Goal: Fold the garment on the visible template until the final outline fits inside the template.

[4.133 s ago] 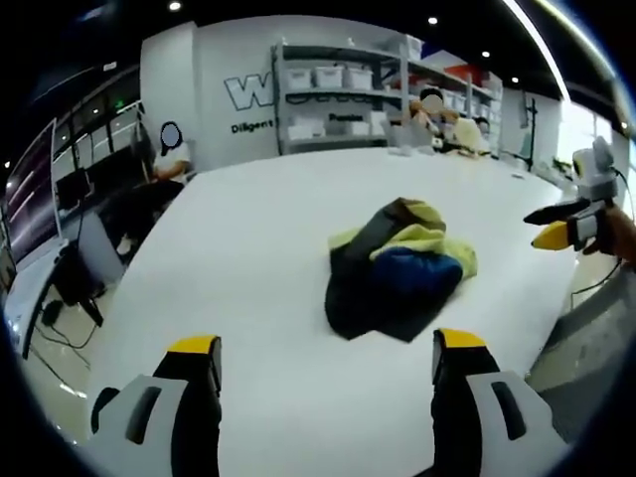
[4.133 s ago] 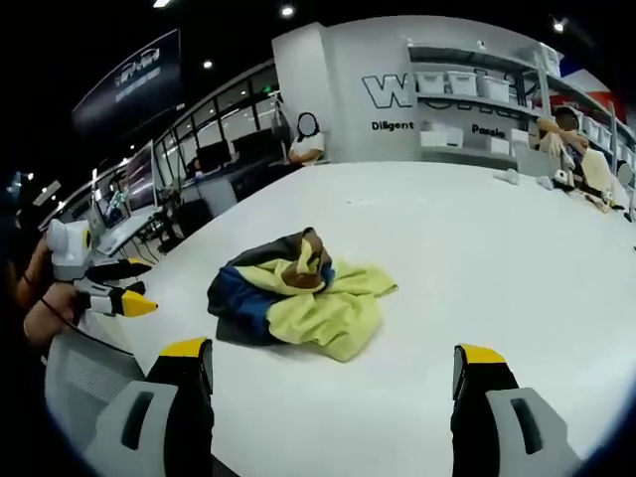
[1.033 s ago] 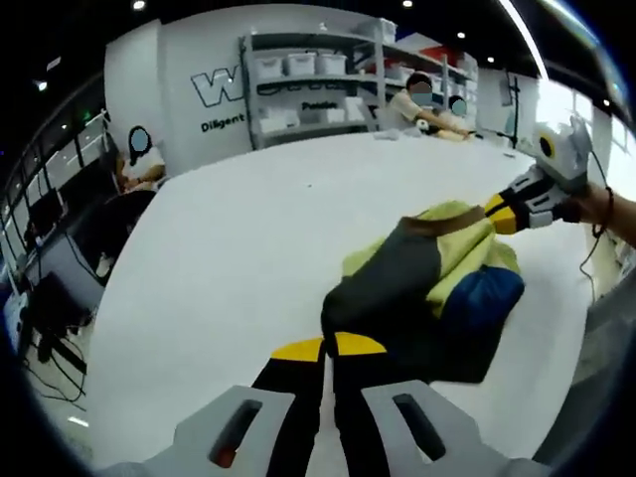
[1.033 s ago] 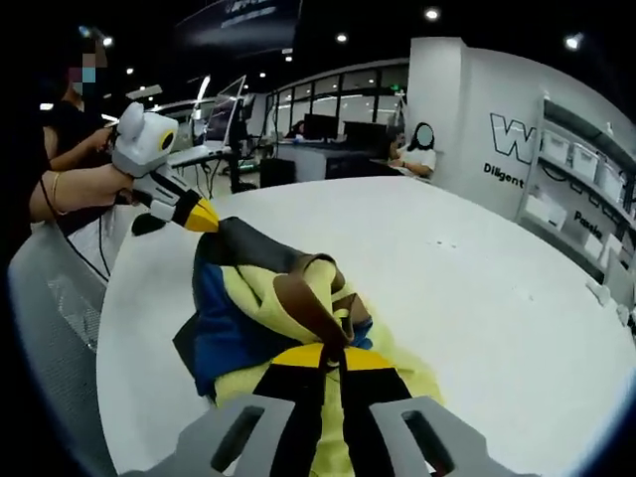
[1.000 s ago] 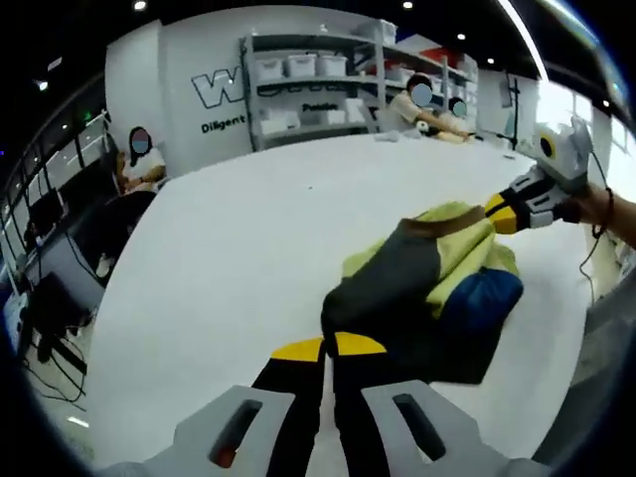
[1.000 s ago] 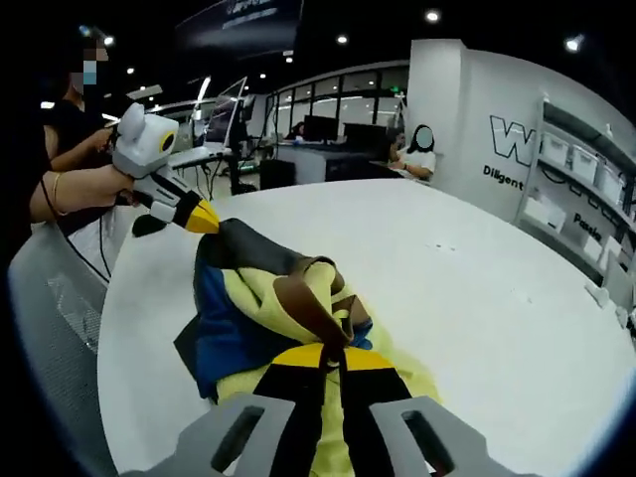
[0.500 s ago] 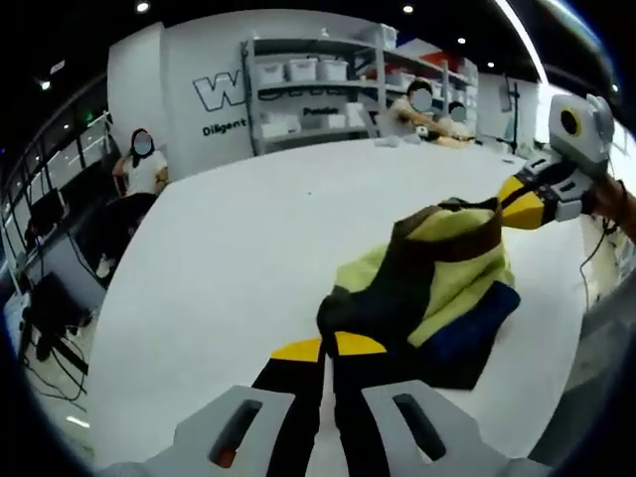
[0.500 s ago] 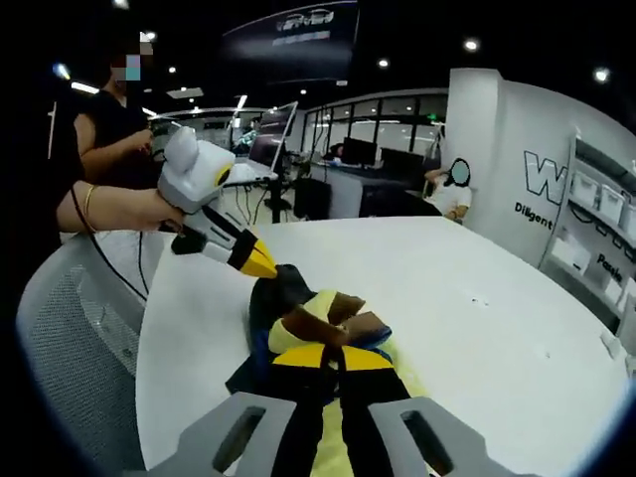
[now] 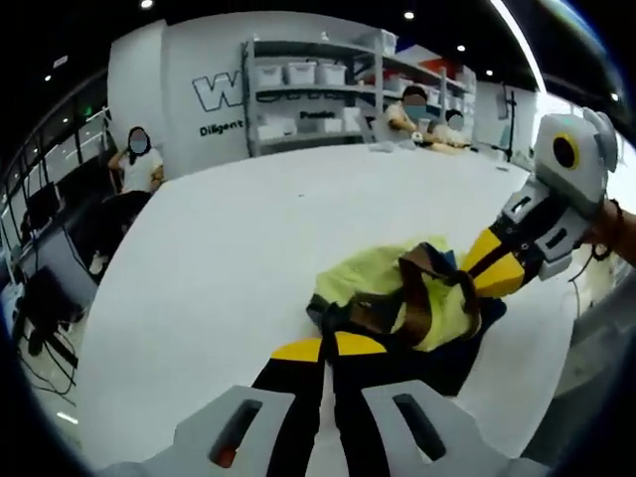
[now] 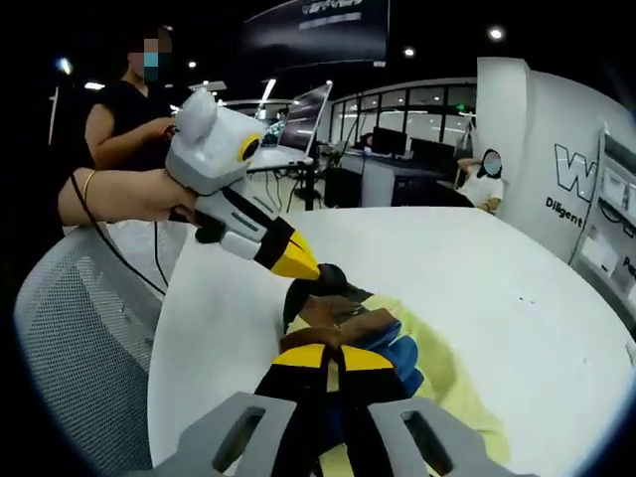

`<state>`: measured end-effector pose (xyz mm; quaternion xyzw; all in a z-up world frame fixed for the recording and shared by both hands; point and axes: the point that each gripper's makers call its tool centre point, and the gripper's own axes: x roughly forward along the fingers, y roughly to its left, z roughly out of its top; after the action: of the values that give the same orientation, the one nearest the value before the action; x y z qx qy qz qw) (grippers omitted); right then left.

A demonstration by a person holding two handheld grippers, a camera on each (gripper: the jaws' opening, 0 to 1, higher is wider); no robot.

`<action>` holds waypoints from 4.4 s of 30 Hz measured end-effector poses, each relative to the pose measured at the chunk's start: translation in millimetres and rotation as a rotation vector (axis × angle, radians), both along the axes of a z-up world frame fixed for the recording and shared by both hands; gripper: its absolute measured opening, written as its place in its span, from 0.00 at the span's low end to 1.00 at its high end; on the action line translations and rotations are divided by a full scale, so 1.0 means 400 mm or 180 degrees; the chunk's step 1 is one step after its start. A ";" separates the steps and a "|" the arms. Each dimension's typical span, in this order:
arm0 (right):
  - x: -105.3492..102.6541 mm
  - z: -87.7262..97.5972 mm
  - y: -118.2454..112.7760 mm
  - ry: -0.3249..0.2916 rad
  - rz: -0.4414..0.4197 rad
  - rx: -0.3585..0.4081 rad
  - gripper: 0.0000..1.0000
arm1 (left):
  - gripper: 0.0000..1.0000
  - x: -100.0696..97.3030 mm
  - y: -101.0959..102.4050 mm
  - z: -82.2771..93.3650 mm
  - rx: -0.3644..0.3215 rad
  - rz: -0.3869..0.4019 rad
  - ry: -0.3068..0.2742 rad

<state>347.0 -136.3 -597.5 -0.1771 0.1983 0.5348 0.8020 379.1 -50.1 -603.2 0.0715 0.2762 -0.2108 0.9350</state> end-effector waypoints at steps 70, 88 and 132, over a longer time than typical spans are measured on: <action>0.090 0.076 -0.156 0.0221 -0.0145 0.0115 0.00 | 0.02 0.000 0.042 0.002 -0.0028 0.0119 0.0046; 0.142 0.236 -0.300 -0.0264 -0.0818 0.0398 0.00 | 0.02 0.005 0.038 0.123 -0.0267 0.0072 -0.0280; 0.593 0.257 -0.396 -0.0632 -0.1842 -0.0178 0.00 | 0.03 0.472 0.051 0.191 0.0269 -0.0156 -0.0318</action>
<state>584.0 -294.6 -494.7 -0.1868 0.1759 0.2585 0.9313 567.9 -29.8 -526.6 0.1280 0.2359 -0.2180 0.9383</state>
